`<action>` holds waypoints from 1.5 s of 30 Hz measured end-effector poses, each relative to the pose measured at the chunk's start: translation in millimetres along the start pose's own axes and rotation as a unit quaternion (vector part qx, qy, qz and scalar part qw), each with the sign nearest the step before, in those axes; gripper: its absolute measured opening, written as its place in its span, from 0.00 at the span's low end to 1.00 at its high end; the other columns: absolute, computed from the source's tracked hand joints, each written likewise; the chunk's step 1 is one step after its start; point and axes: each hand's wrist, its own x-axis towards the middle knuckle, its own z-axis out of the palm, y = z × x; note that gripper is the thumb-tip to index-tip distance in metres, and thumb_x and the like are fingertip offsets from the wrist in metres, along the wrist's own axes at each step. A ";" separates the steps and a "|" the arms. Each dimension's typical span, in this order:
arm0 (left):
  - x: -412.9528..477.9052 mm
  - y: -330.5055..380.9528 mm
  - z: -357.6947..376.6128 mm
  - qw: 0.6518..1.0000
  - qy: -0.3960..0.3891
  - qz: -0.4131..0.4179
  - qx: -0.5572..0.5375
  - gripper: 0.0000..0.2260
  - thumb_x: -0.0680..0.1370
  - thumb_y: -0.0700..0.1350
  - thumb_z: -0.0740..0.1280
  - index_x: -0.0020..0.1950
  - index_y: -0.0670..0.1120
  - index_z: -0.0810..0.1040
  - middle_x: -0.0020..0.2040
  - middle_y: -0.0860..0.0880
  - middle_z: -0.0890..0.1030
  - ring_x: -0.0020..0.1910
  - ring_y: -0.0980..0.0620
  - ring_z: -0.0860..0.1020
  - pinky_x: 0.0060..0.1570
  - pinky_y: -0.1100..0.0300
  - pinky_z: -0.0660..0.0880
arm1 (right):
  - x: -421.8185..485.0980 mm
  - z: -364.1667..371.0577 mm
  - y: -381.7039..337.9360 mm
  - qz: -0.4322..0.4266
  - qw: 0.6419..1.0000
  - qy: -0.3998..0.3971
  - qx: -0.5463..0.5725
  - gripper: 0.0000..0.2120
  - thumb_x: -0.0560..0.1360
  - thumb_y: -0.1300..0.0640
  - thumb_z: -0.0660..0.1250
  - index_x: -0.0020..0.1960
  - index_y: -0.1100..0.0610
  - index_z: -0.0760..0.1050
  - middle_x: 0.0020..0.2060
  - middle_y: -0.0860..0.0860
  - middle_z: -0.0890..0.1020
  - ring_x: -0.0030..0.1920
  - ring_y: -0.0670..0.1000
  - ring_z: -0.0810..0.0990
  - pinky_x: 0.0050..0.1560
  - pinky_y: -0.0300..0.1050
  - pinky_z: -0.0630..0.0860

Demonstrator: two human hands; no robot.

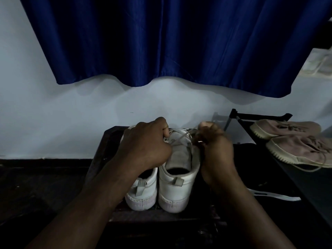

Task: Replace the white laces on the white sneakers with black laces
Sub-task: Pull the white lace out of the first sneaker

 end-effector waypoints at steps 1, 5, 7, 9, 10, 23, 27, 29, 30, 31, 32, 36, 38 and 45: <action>0.0 0.1 0.7 1.000 0.000 0.001 0.002 0.10 0.71 0.44 0.68 0.48 0.56 0.74 0.38 0.56 0.79 0.46 0.52 0.78 0.52 0.52 0.74 | 2.7 -3.3 -4.3 0.020 0.994 -0.002 0.106 0.11 0.81 0.66 0.61 0.42 0.55 0.73 0.30 0.48 0.76 0.32 0.48 0.73 0.40 0.44 0.72; -0.1 -0.1 1.3 1.000 0.002 0.005 0.004 0.09 0.71 0.45 0.68 0.48 0.56 0.74 0.39 0.56 0.79 0.46 0.50 0.78 0.53 0.51 0.75 | 5.4 -9.8 -8.0 0.002 0.969 -0.077 0.233 0.06 0.79 0.63 0.63 0.46 0.54 0.74 0.38 0.49 0.78 0.38 0.46 0.78 0.54 0.49 0.80; 0.4 -0.6 1.1 1.000 0.002 0.006 0.001 0.09 0.72 0.44 0.68 0.48 0.55 0.74 0.38 0.56 0.79 0.46 0.51 0.78 0.53 0.51 0.75 | 2.3 -7.0 -4.8 -0.026 0.979 -0.107 0.172 0.09 0.82 0.63 0.62 0.45 0.55 0.76 0.43 0.49 0.81 0.44 0.47 0.82 0.52 0.49 0.82; 1.2 -1.3 1.6 1.000 0.002 0.006 0.002 0.09 0.72 0.45 0.69 0.48 0.56 0.74 0.38 0.56 0.79 0.46 0.51 0.78 0.52 0.52 0.75 | -1.9 -3.4 -5.4 -0.060 0.988 -0.121 0.080 0.11 0.85 0.62 0.60 0.45 0.55 0.77 0.48 0.50 0.84 0.49 0.51 0.83 0.47 0.47 0.82; 1.5 -1.4 2.0 1.000 0.003 0.006 0.005 0.09 0.72 0.45 0.69 0.48 0.56 0.74 0.39 0.56 0.79 0.46 0.51 0.78 0.51 0.52 0.75 | -3.2 -2.6 -5.9 -0.079 0.988 -0.127 0.034 0.11 0.85 0.61 0.60 0.46 0.56 0.76 0.47 0.51 0.85 0.48 0.53 0.83 0.45 0.47 0.81; 2.0 -2.6 5.4 1.000 0.009 0.015 0.003 0.07 0.71 0.47 0.69 0.47 0.56 0.74 0.38 0.56 0.79 0.45 0.52 0.78 0.51 0.52 0.75 | -14.1 1.7 -2.4 -0.253 0.622 -0.119 -0.731 0.15 0.77 0.44 0.63 0.59 0.46 0.82 0.55 0.50 0.76 0.62 0.58 0.74 0.57 0.54 0.70; 2.1 -3.7 5.7 1.000 0.015 0.014 0.008 0.06 0.72 0.48 0.69 0.46 0.56 0.75 0.37 0.56 0.79 0.44 0.53 0.78 0.47 0.55 0.73 | -6.5 -0.6 7.4 -0.249 0.803 -0.103 -0.532 0.12 0.72 0.52 0.63 0.44 0.54 0.84 0.43 0.55 0.82 0.49 0.60 0.82 0.50 0.54 0.78; 2.4 -3.9 5.1 1.000 0.014 0.013 0.006 0.06 0.72 0.47 0.69 0.46 0.56 0.75 0.37 0.57 0.79 0.44 0.53 0.78 0.48 0.55 0.73 | -3.9 0.6 6.2 -0.125 0.954 -0.051 -0.267 0.09 0.73 0.55 0.64 0.37 0.52 0.82 0.37 0.53 0.81 0.42 0.55 0.80 0.47 0.53 0.79; 2.4 -3.3 4.6 1.000 0.012 0.013 0.005 0.06 0.72 0.47 0.69 0.47 0.56 0.75 0.37 0.57 0.79 0.45 0.52 0.78 0.48 0.55 0.73 | -2.4 -1.2 2.2 -0.065 0.991 -0.025 -0.118 0.11 0.75 0.57 0.64 0.35 0.52 0.80 0.35 0.51 0.80 0.39 0.53 0.78 0.46 0.50 0.78; 2.5 -2.9 4.3 1.000 0.009 0.013 0.005 0.06 0.72 0.47 0.69 0.47 0.55 0.75 0.38 0.56 0.79 0.45 0.52 0.78 0.49 0.54 0.74 | -1.0 -3.8 -3.2 -0.021 0.999 -0.022 0.029 0.14 0.79 0.60 0.64 0.35 0.52 0.79 0.35 0.50 0.79 0.37 0.50 0.75 0.49 0.49 0.78; 2.6 -2.4 3.8 1.000 0.007 0.014 0.005 0.06 0.72 0.47 0.69 0.47 0.55 0.75 0.38 0.56 0.79 0.46 0.51 0.78 0.50 0.54 0.74 | 0.2 -7.2 -9.0 0.004 0.987 -0.035 0.158 0.17 0.82 0.61 0.62 0.37 0.52 0.78 0.35 0.48 0.78 0.36 0.48 0.73 0.52 0.50 0.80; 2.5 -2.4 4.2 1.000 0.004 0.012 0.007 0.06 0.72 0.46 0.68 0.47 0.55 0.75 0.38 0.56 0.79 0.47 0.50 0.79 0.51 0.53 0.74 | 0.6 -9.3 -17.7 -0.006 0.973 -0.071 0.220 0.20 0.85 0.60 0.59 0.37 0.51 0.80 0.34 0.46 0.77 0.31 0.43 0.73 0.38 0.45 0.79; 2.8 -2.4 4.1 1.000 0.007 0.008 0.008 0.06 0.72 0.47 0.69 0.47 0.55 0.75 0.38 0.55 0.79 0.46 0.50 0.79 0.49 0.54 0.74 | 3.5 -10.1 -7.3 -0.132 0.987 -0.054 -0.072 0.16 0.82 0.59 0.63 0.39 0.49 0.82 0.37 0.48 0.79 0.34 0.44 0.75 0.38 0.44 0.73; 2.4 -1.2 4.7 1.000 0.007 0.004 0.013 0.07 0.73 0.48 0.70 0.48 0.56 0.75 0.39 0.56 0.79 0.43 0.52 0.78 0.47 0.55 0.73 | -4.7 -1.4 8.9 -0.324 0.702 -0.132 -0.621 0.22 0.67 0.46 0.53 0.41 0.59 0.80 0.42 0.55 0.75 0.40 0.61 0.76 0.42 0.49 0.75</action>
